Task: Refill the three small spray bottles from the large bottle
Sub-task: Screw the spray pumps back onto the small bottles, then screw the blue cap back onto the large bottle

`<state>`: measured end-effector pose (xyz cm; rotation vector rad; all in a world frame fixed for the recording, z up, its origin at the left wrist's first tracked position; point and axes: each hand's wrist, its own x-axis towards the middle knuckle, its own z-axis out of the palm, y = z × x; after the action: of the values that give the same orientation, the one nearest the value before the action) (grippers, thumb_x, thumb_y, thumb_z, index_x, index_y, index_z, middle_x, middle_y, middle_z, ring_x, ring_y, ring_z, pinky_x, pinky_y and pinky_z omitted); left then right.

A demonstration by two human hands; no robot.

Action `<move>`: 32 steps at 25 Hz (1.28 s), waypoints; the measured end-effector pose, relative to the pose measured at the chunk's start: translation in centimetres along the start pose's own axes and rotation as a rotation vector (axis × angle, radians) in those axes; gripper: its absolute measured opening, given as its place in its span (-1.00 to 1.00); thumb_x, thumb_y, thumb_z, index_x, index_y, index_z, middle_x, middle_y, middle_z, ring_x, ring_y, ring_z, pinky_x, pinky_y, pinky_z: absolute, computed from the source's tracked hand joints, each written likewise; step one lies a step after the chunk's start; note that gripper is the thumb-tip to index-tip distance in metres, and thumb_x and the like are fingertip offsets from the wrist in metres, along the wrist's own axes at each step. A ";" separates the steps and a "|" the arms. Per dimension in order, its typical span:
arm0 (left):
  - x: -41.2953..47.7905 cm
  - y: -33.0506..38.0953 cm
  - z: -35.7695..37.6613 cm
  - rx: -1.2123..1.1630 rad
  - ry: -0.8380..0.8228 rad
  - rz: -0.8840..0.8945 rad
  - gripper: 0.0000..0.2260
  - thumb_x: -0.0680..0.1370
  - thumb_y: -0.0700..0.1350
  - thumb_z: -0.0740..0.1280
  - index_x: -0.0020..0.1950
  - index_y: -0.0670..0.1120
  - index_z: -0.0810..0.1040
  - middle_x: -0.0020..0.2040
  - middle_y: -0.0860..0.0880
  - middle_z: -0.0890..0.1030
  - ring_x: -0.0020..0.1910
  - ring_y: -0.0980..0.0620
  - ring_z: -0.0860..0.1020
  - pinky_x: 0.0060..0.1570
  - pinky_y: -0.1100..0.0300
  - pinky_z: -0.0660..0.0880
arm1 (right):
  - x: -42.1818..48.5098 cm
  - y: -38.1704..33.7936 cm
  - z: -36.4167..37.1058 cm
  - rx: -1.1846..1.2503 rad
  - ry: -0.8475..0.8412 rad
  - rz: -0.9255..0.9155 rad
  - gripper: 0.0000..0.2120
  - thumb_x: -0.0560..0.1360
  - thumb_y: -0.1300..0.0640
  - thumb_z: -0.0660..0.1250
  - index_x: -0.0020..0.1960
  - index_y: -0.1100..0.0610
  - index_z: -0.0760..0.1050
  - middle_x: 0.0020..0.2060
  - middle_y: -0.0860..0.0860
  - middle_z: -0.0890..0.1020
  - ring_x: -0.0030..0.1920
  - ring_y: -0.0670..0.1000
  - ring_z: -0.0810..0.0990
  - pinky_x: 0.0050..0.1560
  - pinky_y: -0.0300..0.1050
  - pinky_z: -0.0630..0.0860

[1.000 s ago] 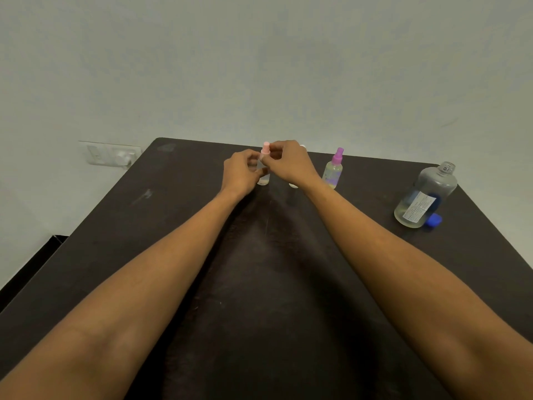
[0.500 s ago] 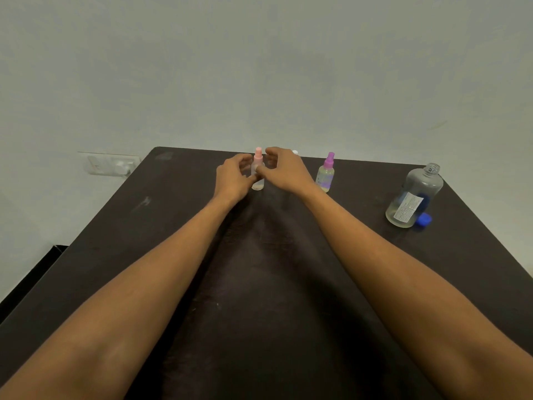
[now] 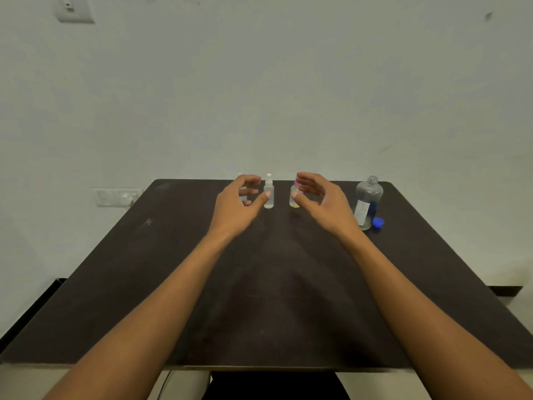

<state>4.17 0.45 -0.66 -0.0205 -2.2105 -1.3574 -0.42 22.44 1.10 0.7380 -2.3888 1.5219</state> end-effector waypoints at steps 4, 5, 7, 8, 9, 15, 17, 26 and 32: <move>-2.9 3.3 1.9 -0.034 -0.084 0.073 -0.65 0.57 0.07 0.51 0.33 0.11 0.59 0.24 0.22 0.66 0.16 0.28 0.64 0.07 0.41 0.57 | -3.2 0.2 -3.2 0.042 0.044 -0.006 -0.51 0.60 -0.01 0.47 0.50 -0.02 0.48 0.33 -0.14 0.62 0.31 -0.18 0.59 0.03 -0.50 0.52; -3.3 3.9 2.3 -0.034 -0.096 0.080 -0.66 0.57 0.06 0.51 0.33 0.12 0.58 0.24 0.23 0.65 0.15 0.30 0.63 0.06 0.44 0.56 | -3.6 0.3 -3.7 0.047 0.052 -0.007 -0.51 0.60 0.00 0.47 0.50 -0.02 0.48 0.34 -0.13 0.61 0.31 -0.18 0.59 0.03 -0.51 0.51; -3.7 4.8 3.0 -0.032 -0.117 0.093 -0.67 0.57 0.06 0.52 0.31 0.15 0.58 0.22 0.27 0.64 0.13 0.36 0.61 0.02 0.49 0.53 | -4.3 0.3 -4.6 0.053 0.067 -0.013 -0.51 0.60 0.01 0.47 0.50 -0.02 0.48 0.35 -0.12 0.61 0.32 -0.18 0.59 0.06 -0.50 0.52; -3.6 5.1 3.4 -0.034 -0.128 0.097 -0.67 0.57 0.07 0.52 0.30 0.16 0.57 0.22 0.28 0.64 0.13 0.36 0.61 0.01 0.50 0.53 | -4.6 0.3 -4.9 0.057 0.071 -0.014 -0.52 0.60 0.01 0.47 0.50 -0.02 0.48 0.35 -0.11 0.61 0.33 -0.18 0.59 0.08 -0.48 0.53; -3.6 5.3 3.8 -0.033 -0.136 0.100 -0.67 0.57 0.07 0.52 0.31 0.15 0.57 0.21 0.28 0.63 0.13 0.35 0.62 0.01 0.49 0.53 | -4.7 0.3 -5.2 0.058 0.073 -0.015 -0.52 0.60 0.01 0.47 0.49 -0.02 0.48 0.35 -0.11 0.62 0.33 -0.18 0.59 0.09 -0.47 0.54; -2.4 5.3 8.1 -0.033 -0.216 0.076 -0.64 0.57 0.07 0.51 0.35 0.08 0.58 0.25 0.19 0.65 0.17 0.22 0.64 0.13 0.28 0.61 | -4.9 2.6 -9.1 0.012 0.202 0.010 -0.62 0.59 0.04 0.48 0.39 -0.03 0.57 0.21 -0.19 0.67 0.21 -0.28 0.62 0.05 -0.49 0.51; -1.7 5.0 10.6 -0.012 -0.252 0.059 -0.60 0.56 0.09 0.51 0.37 0.07 0.57 0.26 0.19 0.63 0.16 0.24 0.63 0.12 0.27 0.61 | -4.7 4.5 -11.2 -0.019 0.264 0.042 -0.65 0.59 0.07 0.47 0.36 -0.01 0.59 0.15 -0.24 0.67 0.16 -0.33 0.63 0.08 -0.47 0.52; 3.3 3.3 21.8 0.102 -0.376 -0.016 -0.21 0.48 0.15 0.58 0.61 -0.03 0.33 0.55 0.00 0.45 0.40 0.03 0.53 0.37 0.03 0.53 | -1.6 16.6 -16.2 -0.330 0.219 0.311 -0.52 0.53 0.07 0.55 0.41 0.08 0.55 0.25 0.00 0.67 0.16 -0.07 0.62 0.14 -0.23 0.52; 4.8 2.1 26.0 0.080 -0.391 -0.029 -0.21 0.42 0.16 0.62 0.54 -0.01 0.37 0.50 -0.03 0.51 0.42 -0.03 0.52 0.32 0.14 0.48 | 1.1 21.0 -15.6 -0.478 0.025 0.348 -0.42 0.42 0.02 0.64 0.39 0.06 0.58 0.14 -0.10 0.66 0.04 -0.12 0.62 0.03 -0.27 0.51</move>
<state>-10.66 21.84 -5.74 -0.2444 -2.5938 -1.3712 -13.58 43.17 -7.97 0.2059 -2.8064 0.9693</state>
